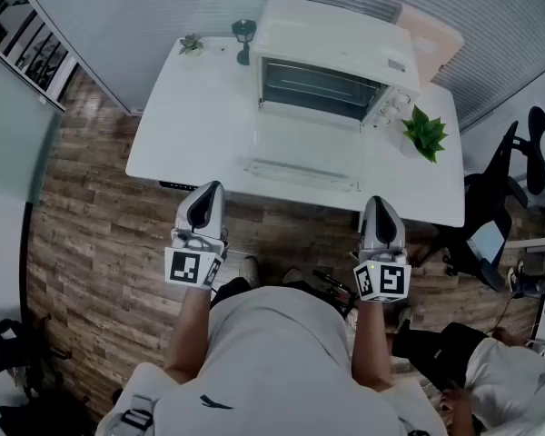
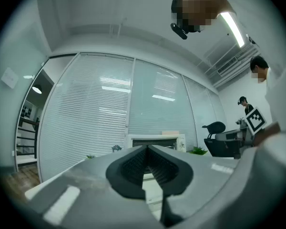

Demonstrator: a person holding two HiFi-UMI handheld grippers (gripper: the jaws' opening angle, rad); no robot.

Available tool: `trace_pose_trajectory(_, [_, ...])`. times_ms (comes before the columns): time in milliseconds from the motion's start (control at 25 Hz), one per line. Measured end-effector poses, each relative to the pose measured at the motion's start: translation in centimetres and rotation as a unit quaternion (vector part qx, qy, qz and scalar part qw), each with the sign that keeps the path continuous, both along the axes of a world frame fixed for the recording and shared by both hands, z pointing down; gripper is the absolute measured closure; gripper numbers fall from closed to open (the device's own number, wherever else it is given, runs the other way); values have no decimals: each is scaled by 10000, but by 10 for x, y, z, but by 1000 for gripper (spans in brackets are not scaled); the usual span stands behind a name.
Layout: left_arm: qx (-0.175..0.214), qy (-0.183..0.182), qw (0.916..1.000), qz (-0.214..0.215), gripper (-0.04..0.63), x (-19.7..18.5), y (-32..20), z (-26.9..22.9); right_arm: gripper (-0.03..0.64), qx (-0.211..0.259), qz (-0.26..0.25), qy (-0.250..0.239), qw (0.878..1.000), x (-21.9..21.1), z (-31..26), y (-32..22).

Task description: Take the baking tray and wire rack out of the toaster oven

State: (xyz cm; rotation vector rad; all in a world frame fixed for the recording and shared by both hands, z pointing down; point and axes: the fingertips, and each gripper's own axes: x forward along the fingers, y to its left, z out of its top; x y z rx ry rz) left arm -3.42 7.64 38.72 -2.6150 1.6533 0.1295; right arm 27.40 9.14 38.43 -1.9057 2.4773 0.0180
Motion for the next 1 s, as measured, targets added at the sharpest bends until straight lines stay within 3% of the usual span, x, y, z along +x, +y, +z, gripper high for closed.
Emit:
trace_pose_trajectory(600, [46,3,10000,-30,591,-4,-3,-3,617,139,-71,-190,9997,1,-9,1])
trace_pose_trajectory(1000, [21,66,10000,58,592,-31,-23,-3,617,13,78,-137,9999,-20,-8,-7])
